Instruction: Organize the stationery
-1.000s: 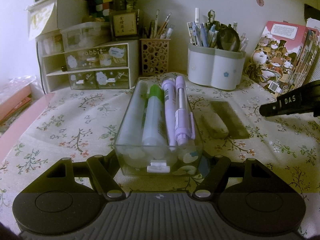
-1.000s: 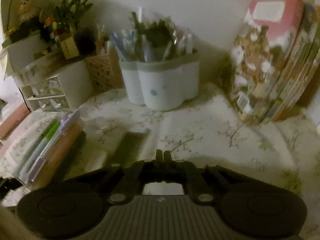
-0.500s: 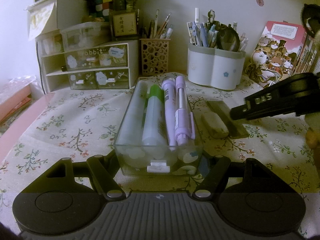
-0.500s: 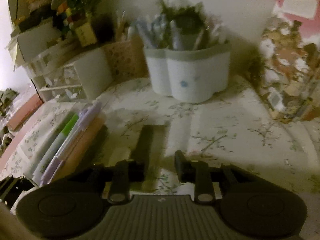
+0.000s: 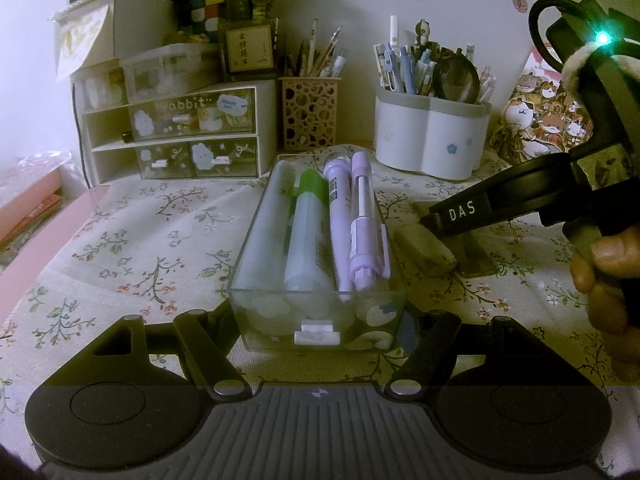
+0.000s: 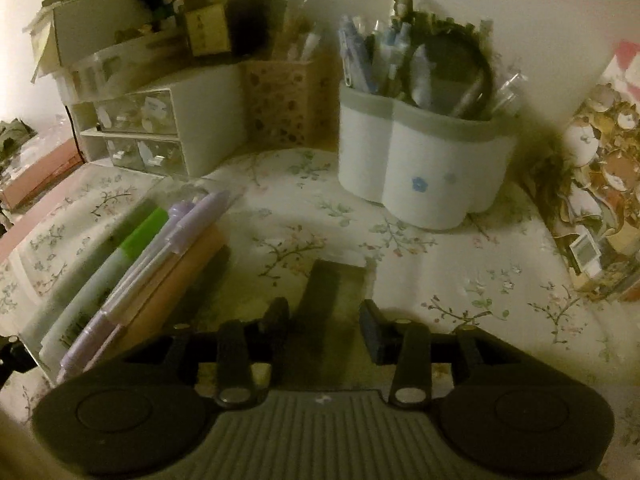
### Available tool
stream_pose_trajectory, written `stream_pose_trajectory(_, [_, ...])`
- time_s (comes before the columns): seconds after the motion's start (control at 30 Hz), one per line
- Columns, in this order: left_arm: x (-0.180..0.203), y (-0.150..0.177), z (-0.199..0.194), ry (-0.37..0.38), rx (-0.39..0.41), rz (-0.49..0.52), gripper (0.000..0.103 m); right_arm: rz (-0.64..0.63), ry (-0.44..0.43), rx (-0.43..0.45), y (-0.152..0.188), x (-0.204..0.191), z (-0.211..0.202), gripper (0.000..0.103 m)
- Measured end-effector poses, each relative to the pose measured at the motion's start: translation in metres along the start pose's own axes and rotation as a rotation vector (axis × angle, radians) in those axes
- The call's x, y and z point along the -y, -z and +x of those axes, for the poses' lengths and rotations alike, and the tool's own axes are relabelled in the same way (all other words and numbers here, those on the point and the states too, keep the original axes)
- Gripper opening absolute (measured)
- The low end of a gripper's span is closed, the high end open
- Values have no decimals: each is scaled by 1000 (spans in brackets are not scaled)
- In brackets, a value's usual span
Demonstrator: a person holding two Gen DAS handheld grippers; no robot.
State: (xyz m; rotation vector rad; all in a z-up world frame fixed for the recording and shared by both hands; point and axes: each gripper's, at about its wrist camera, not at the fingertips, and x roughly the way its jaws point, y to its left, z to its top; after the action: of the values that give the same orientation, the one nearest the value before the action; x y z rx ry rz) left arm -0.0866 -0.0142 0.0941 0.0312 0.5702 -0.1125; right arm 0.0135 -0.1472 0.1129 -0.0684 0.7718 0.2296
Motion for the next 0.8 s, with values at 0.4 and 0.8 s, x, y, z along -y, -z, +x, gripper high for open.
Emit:
stream_pose_trajectory(0.4, [0, 0, 0, 1, 0, 0, 73, 64, 4, 4, 9, 16, -13, 39])
stream_pose_trajectory(0.8, [0, 0, 0, 1, 0, 1, 73, 65, 19, 64, 13, 20, -28, 39])
